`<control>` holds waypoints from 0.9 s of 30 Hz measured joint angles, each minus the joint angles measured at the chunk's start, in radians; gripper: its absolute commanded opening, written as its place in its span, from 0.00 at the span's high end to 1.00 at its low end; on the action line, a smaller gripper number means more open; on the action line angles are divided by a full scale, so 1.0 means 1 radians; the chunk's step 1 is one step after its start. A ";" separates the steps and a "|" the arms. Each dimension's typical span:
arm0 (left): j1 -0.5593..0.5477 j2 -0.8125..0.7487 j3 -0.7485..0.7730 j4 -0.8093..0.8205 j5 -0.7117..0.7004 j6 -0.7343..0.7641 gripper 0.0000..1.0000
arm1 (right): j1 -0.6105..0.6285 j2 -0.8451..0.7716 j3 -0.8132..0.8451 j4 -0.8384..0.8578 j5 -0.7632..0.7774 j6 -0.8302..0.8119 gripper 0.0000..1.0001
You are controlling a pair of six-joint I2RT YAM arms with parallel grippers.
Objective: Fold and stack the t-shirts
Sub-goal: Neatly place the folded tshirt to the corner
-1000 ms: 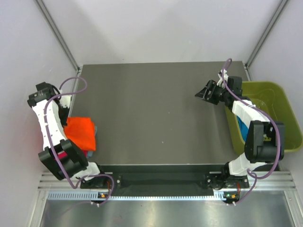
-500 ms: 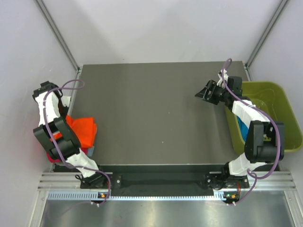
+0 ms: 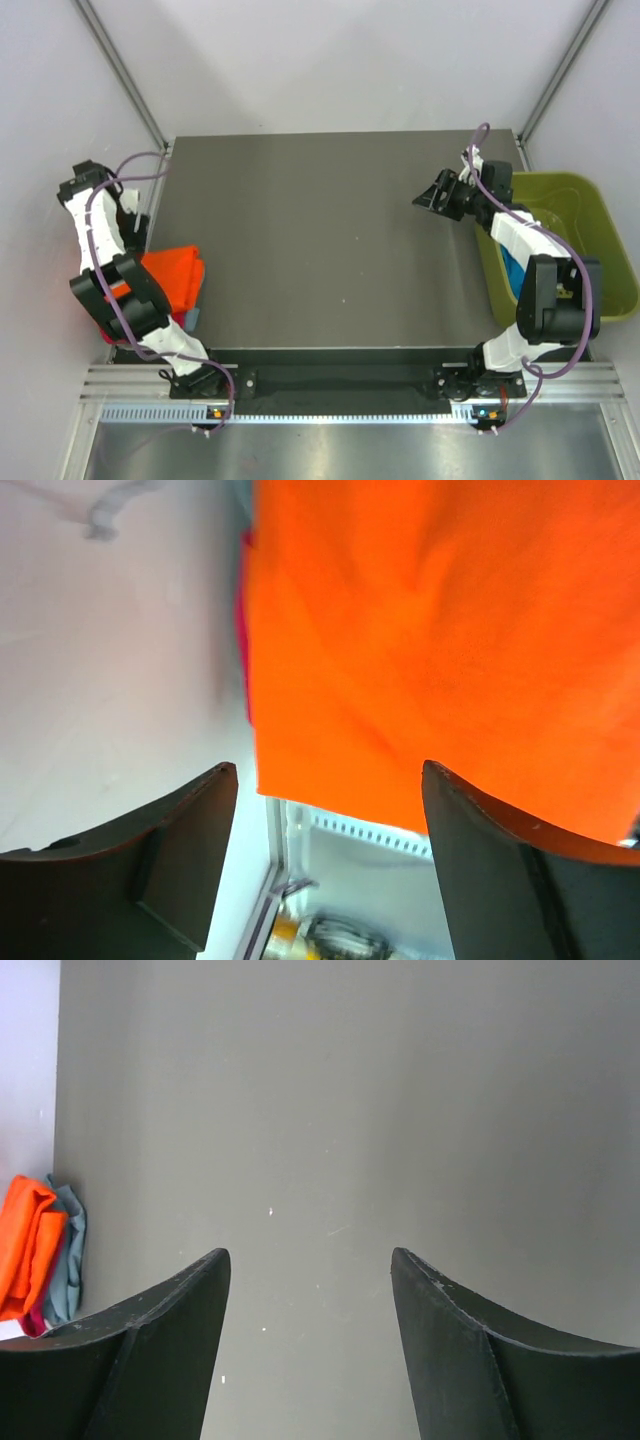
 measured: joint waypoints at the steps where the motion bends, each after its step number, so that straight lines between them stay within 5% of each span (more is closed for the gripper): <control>1: -0.002 -0.011 0.027 -0.014 0.019 -0.007 0.21 | -0.002 0.000 0.002 -0.002 0.000 -0.005 0.32; 5: -0.047 -0.081 0.161 -0.009 0.076 -0.064 0.18 | -0.010 -0.006 0.032 -0.016 0.026 -0.041 0.23; 9: -0.203 -0.177 0.233 0.088 0.197 -0.152 0.10 | -0.013 -0.057 0.074 -0.036 0.077 -0.119 0.01; 14: -0.349 -0.274 0.157 0.407 0.409 -0.377 0.01 | -0.015 -0.111 0.224 -0.084 0.146 -0.234 0.00; 19: -0.413 -0.198 0.144 0.612 0.425 -0.536 0.01 | -0.015 -0.140 0.374 -0.138 0.257 -0.287 0.00; 27: -0.570 0.125 0.332 0.530 0.300 -0.462 0.01 | -0.015 -0.154 0.447 -0.267 0.447 -0.319 0.00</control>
